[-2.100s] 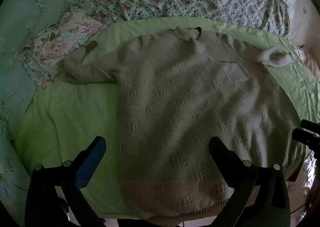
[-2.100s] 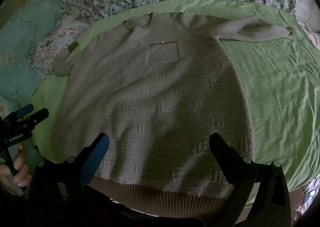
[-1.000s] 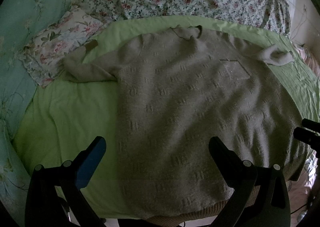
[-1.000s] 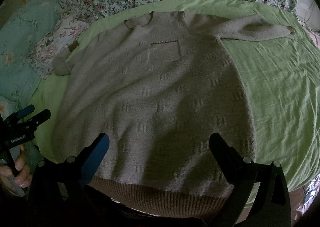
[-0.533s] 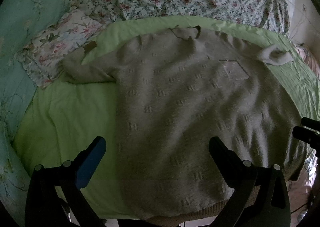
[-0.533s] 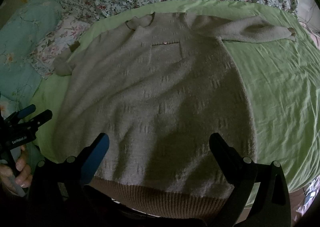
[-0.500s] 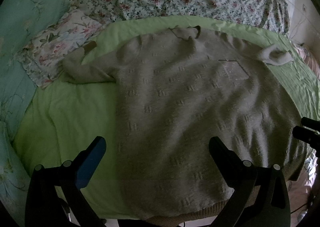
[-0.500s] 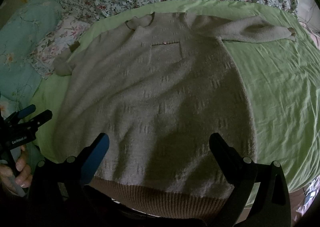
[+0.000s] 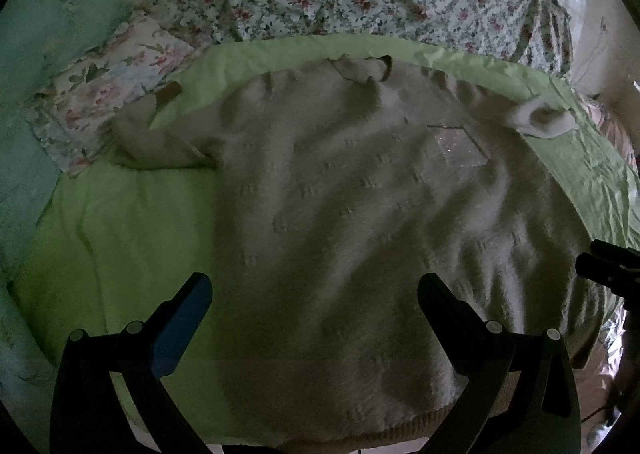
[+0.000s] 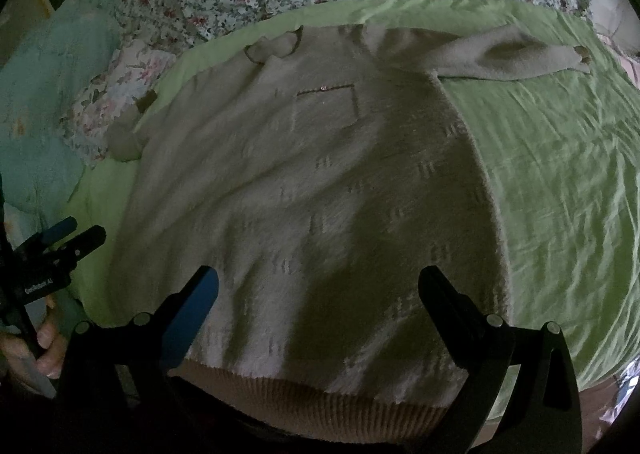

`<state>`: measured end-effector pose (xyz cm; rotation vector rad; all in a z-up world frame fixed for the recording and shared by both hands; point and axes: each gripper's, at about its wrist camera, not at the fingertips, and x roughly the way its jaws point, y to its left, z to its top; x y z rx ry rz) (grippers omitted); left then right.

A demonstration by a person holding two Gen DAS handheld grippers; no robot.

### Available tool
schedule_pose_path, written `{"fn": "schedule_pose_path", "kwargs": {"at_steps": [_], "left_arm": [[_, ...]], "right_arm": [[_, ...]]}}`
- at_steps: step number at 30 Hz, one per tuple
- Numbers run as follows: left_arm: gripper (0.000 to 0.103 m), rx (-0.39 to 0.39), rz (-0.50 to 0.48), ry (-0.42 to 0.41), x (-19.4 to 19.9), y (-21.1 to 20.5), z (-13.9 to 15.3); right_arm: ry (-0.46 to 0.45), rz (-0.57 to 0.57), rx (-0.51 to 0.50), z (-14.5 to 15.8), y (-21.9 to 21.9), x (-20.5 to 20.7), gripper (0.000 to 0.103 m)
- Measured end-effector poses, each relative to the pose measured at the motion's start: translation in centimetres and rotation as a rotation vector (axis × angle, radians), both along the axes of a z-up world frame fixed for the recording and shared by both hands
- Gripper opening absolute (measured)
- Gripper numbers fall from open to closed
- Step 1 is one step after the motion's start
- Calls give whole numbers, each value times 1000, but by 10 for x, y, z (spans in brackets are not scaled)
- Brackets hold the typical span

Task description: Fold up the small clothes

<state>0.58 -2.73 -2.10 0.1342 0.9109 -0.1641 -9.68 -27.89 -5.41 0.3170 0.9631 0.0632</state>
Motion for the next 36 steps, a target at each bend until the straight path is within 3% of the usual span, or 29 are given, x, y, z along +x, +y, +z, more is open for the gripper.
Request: {"fn": "schedule_pose_path", "kwargs": {"at_steps": [9,13,17,30,36], "left_arm": [[103,-5,-17,4,13,-5,-13],[102,-10,-16,26,28,-7,-18],[103,-7,-50,-1,39,-14,-16],[103,-2,-60,47,88,-41,-31],[103,-7,-42,102,113,-49,-52]], "right_arm": [[-17,-38,80,-5,-32,9,100],[-35,-92,126,-6,-63,17,100],[-64,-153,112,-2,-100,27,98],[-143,-548,108,3,-326,98,54],[-166,-626,144,-7,-403,143,47]]}}
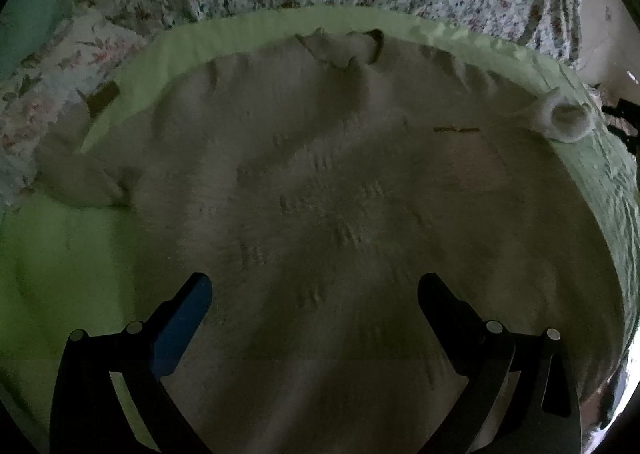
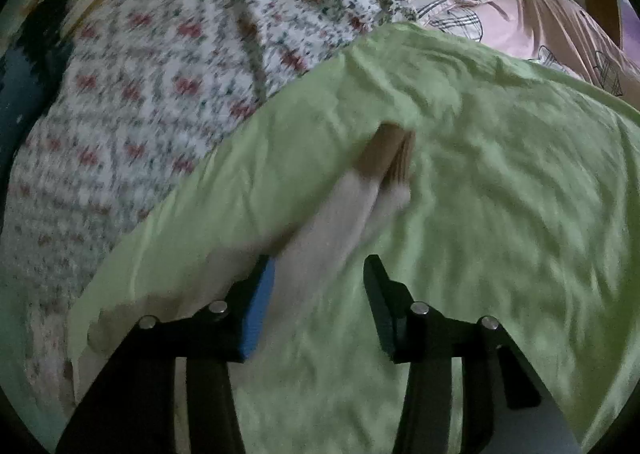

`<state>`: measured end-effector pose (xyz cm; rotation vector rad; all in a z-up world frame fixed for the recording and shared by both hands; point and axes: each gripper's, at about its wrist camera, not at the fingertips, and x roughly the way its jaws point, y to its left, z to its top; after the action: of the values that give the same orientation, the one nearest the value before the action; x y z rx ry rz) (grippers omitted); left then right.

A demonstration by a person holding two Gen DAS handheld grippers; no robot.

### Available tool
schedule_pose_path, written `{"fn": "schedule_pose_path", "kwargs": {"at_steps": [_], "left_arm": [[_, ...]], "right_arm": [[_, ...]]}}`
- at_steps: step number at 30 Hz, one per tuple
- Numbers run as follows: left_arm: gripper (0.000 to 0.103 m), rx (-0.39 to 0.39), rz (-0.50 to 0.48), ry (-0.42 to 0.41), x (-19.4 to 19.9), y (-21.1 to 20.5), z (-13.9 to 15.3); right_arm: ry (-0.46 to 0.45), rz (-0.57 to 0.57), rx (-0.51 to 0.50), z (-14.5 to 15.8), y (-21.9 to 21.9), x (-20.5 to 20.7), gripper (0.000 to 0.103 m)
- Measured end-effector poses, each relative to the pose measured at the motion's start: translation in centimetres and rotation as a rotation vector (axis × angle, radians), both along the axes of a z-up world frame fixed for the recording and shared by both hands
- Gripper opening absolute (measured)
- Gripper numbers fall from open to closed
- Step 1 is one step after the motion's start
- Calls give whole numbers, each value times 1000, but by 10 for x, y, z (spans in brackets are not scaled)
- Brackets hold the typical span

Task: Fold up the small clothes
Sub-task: 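Grasp the ribbed cuff of one sweater sleeve with the right gripper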

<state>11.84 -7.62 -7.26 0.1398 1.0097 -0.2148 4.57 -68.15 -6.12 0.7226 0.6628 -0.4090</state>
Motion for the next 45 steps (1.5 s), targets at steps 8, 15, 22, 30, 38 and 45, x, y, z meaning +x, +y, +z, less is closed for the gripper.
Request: {"fn": "schedule_pose_path", "kwargs": {"at_steps": [8,15,22,30,38,45], "left_arm": [[103,-6,7,50,21,-13,-19],[103,-29,9,59,27,-15,-21],[103,-76,14,50,20,-5,-15],[103,-141,52,42,12,22,-5],[103,-195,122,28,12,67,0],[103,-254,141,43,22,86,-5]], "right_arm": [[57,-53,55,-27,-52,44,41],[14,20,24,-14,-38,53,6],[-118,271,20,29,63,55,6],[-202,577,161,28,232,89,5],[-125,842,220,-5,404,134,5],[-70,958,218,-34,473,145,6]]}}
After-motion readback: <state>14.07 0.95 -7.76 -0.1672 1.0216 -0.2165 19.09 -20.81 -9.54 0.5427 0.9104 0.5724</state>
